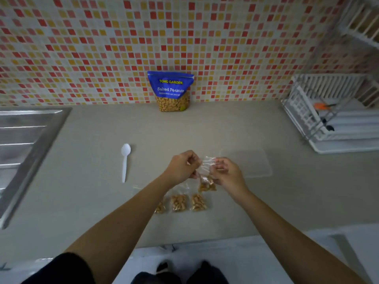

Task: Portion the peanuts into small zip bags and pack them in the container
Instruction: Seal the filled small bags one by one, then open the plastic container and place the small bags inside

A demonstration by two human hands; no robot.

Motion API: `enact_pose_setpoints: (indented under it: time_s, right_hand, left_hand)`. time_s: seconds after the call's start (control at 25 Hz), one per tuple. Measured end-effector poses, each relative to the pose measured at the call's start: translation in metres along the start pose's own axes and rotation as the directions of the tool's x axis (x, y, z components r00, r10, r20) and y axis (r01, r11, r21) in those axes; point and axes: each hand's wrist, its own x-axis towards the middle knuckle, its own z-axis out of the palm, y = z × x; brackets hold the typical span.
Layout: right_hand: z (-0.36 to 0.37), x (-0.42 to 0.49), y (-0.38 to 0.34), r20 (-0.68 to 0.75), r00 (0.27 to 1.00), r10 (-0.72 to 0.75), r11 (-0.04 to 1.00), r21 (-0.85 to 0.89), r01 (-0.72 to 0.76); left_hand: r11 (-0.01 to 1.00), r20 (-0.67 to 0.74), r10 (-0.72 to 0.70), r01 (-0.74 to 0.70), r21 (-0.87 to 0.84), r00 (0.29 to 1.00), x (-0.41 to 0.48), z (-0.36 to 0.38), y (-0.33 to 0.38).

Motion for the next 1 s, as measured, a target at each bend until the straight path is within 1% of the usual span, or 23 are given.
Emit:
enact_pose_setpoints:
  time_s: [0.08,0.12,0.2,0.24,0.28,0.36,0.44,0.48,0.52,0.56,0.6,0.64,0.72,0.8,0.84,0.88,0.92,0.96,1.0]
  right_hand:
    - [-0.009,-0.008,0.034,-0.037,0.997,0.071,0.997,-0.004,-0.071]
    - [-0.013,-0.009,0.047,-0.063,0.994,0.09,0.995,-0.044,-0.093]
    - [-0.02,-0.01,0.067,-0.106,0.988,0.11,0.984,-0.127,-0.123]
    - [-0.023,-0.009,0.073,-0.119,0.986,0.116,0.979,-0.153,-0.133]
    - [-0.024,-0.008,0.078,-0.128,0.986,0.107,0.975,-0.183,-0.129]
    - [-0.025,-0.004,0.087,-0.147,0.988,0.039,0.956,-0.282,-0.08]
    - [-0.023,-0.003,0.093,-0.165,0.986,-0.037,0.911,-0.411,-0.034]
    - [-0.022,-0.003,0.094,-0.178,0.982,-0.063,0.888,-0.459,-0.026]
    - [-0.022,-0.005,0.095,-0.197,0.976,-0.089,0.871,-0.491,-0.02]
    - [-0.023,-0.007,0.096,-0.225,0.965,-0.136,0.858,-0.513,0.001]
    - [-0.026,-0.01,0.095,-0.267,0.939,-0.215,0.849,-0.526,0.045]
    - [-0.031,-0.011,0.093,-0.323,0.893,-0.312,0.844,-0.526,0.104]
    - [-0.049,-0.008,0.08,-0.453,0.758,-0.47,0.839,-0.495,0.225]
    - [-0.075,0.007,0.065,-0.56,0.628,-0.54,0.827,-0.494,0.27]
    - [-0.089,0.019,0.06,-0.587,0.592,-0.552,0.819,-0.514,0.254]
    - [-0.102,0.032,0.057,-0.603,0.583,-0.544,0.818,-0.535,0.211]
    - [-0.113,0.045,0.055,-0.603,0.614,-0.509,0.823,-0.549,0.143]
    - [-0.122,0.057,0.055,-0.583,0.681,-0.443,0.827,-0.56,0.058]
    - [-0.13,0.067,0.057,-0.549,0.76,-0.346,0.819,-0.573,-0.041]
  left_hand:
    - [0.988,0.024,-0.003,-0.001,0.155,1.0,0.0,0.024,-0.017]
    - [0.965,0.042,0.006,-0.017,0.261,0.999,0.001,0.034,-0.025]
    - [0.887,0.07,0.02,-0.05,0.459,0.997,0.004,0.049,-0.035]
    - [0.853,0.077,0.011,-0.049,0.52,0.997,0.005,0.054,-0.039]
    - [0.823,0.073,-0.003,-0.039,0.567,0.997,0.006,0.06,-0.041]
    - [0.748,0.05,-0.014,-0.022,0.663,0.999,0.009,0.068,-0.043]
    - [0.647,0.047,0.018,-0.048,0.761,0.999,0.013,0.074,-0.044]
    - [0.612,0.047,0.037,-0.06,0.788,0.998,0.014,0.075,-0.044]
    - [0.612,0.038,0.054,-0.063,0.788,0.998,0.015,0.076,-0.043]
    - [0.654,0.015,0.067,-0.055,0.754,0.998,0.015,0.075,-0.042]
    - [0.721,-0.023,0.08,-0.042,0.691,0.997,0.015,0.074,-0.039]
    - [0.787,-0.077,0.104,-0.034,0.616,0.992,0.017,0.073,-0.036]
    - [0.864,-0.177,0.138,-0.031,0.502,0.975,0.023,0.074,-0.027]
    - [0.899,-0.197,0.119,-0.022,0.437,0.973,0.033,0.078,-0.019]
    - [0.908,-0.18,0.099,-0.015,0.418,0.979,0.037,0.081,-0.015]
    - [0.913,-0.158,0.069,0.001,0.407,0.985,0.041,0.085,-0.012]
    - [0.916,-0.137,0.029,0.029,0.401,0.99,0.045,0.089,-0.01]
    - [0.915,-0.117,-0.014,0.06,0.4,0.993,0.049,0.094,-0.009]
    - [0.914,-0.094,-0.057,0.09,0.397,0.994,0.052,0.098,-0.007]
